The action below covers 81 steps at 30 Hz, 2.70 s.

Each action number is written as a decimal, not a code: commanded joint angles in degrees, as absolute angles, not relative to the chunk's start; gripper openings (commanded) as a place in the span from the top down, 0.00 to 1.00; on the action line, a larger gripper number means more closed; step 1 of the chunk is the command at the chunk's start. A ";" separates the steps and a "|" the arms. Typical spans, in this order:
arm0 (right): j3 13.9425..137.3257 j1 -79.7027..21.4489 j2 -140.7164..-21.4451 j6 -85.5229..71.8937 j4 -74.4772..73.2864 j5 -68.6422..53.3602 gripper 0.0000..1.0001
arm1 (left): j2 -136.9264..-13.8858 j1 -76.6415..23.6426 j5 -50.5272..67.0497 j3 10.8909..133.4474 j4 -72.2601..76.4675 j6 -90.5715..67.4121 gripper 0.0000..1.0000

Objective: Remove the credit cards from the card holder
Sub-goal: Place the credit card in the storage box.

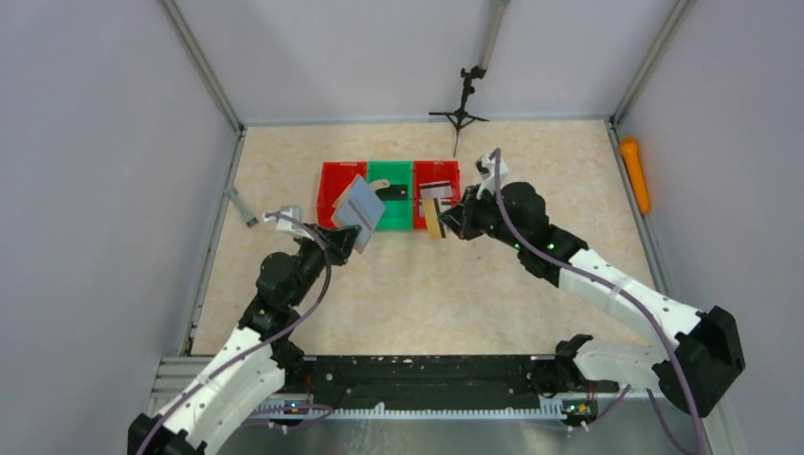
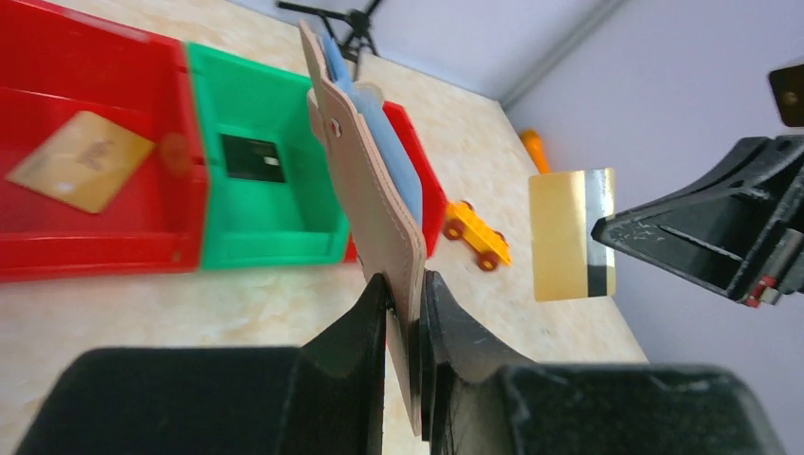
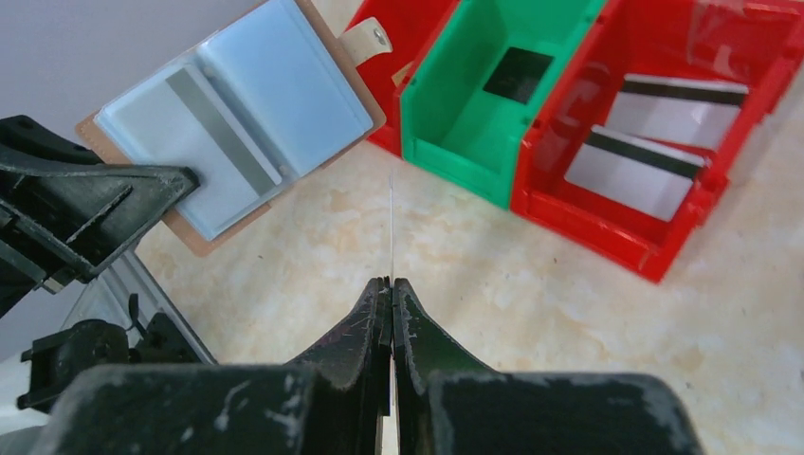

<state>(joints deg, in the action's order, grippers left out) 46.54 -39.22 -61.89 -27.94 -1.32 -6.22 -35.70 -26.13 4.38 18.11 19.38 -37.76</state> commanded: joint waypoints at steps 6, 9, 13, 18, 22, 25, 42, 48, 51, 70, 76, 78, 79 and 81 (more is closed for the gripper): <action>66.39 -50.65 -81.73 -12.94 1.63 2.02 1.00 | -19.68 -25.99 -17.43 16.34 10.07 -33.76 1.00; 73.34 -51.23 -89.77 -9.93 0.73 0.61 1.00 | -14.71 -25.99 -23.20 15.22 8.66 -32.75 1.00; 82.22 -51.25 -98.14 -6.55 0.35 -3.74 1.00 | -12.44 -25.99 -29.72 15.88 4.73 -33.40 1.00; 92.50 -51.24 -107.96 -0.55 0.18 -6.00 1.00 | -12.02 -25.94 -33.67 16.87 1.54 -34.72 1.00; 98.81 -51.24 -114.01 7.80 -1.59 -5.58 1.00 | -10.40 -25.97 -36.73 16.64 0.27 -35.86 1.00; 101.98 -51.24 -117.93 12.22 -0.47 -2.11 1.00 | -9.40 -25.97 -38.83 16.21 -1.73 -36.59 1.00; 112.87 -52.85 -134.92 25.23 13.50 7.77 1.00 | -9.65 -25.97 -39.02 15.47 -0.79 -36.56 1.00; 114.33 -57.87 -141.68 42.97 19.73 21.00 1.00 | -9.76 -25.97 -38.30 15.58 -0.53 -37.06 1.00; 114.32 -58.75 -143.44 49.41 21.11 24.31 1.00 | -9.78 -25.99 -38.34 15.57 -0.62 -37.08 1.00; 111.17 -58.64 -142.27 64.40 16.74 22.67 1.00 | -9.79 -26.02 -37.18 15.39 -0.44 -37.00 1.00; 110.67 -58.68 -141.65 63.33 18.32 23.27 0.91 | -9.77 -25.99 -37.18 15.38 -0.44 -36.89 1.00; 110.14 -58.67 -140.87 61.76 19.60 23.44 0.76 | -9.72 -26.02 -37.18 15.47 -0.44 -36.89 1.00; 109.86 -58.63 -140.15 61.04 19.60 22.92 0.73 | -9.71 -25.94 -37.24 15.47 -0.44 -36.89 1.00; 109.49 -58.63 -138.74 59.26 19.22 21.80 0.71 | -9.65 -26.01 -37.27 15.47 -0.44 -36.85 1.00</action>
<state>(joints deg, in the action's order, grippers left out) 110.96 -58.35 -143.90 60.64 18.37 22.70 -9.89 -25.96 -38.41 14.98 -5.21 -36.91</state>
